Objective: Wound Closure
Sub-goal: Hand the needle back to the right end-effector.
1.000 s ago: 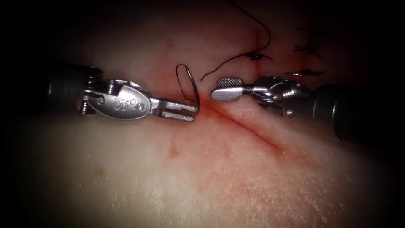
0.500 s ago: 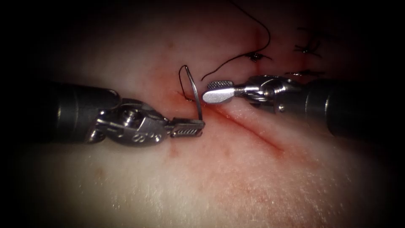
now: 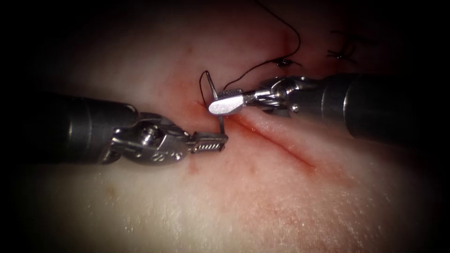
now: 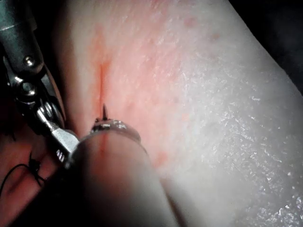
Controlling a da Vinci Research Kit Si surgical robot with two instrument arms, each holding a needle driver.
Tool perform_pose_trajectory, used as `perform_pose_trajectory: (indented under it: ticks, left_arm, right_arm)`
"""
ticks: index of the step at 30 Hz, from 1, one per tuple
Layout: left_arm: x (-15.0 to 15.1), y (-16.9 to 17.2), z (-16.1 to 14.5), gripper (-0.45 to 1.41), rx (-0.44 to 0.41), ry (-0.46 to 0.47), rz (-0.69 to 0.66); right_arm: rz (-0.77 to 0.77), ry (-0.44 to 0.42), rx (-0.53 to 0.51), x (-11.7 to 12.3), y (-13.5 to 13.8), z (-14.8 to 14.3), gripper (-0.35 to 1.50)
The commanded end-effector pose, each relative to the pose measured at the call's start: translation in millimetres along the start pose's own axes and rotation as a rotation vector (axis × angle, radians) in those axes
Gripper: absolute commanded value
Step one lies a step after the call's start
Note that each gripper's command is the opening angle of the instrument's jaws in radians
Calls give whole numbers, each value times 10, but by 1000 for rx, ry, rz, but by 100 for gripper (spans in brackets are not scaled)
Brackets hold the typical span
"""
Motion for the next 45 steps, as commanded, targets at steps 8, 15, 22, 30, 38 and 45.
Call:
perform_pose_trajectory:
  ticks: [8,15,22,30,38,45]
  left_arm:
    - [3,2,8,-45,-2,4,11]
    - [5,3,10,-45,-14,0,32]
    - [5,4,10,-45,-19,-3,46]
    - [7,7,11,-45,-36,-7,70]
    - [6,11,0,91,-10,-2,-77]
    - [-7,10,-22,49,41,68,-414]
  right_arm:
    - [-11,-50,-8,7,-3,18,118]
    - [-10,-48,-14,8,-4,18,106]
    - [-8,-48,-49,8,-3,17,2]
    - [18,-20,-143,15,1,11,-35]
    - [23,30,-164,21,8,-4,-35]
    - [124,193,-271,27,18,-24,-35]
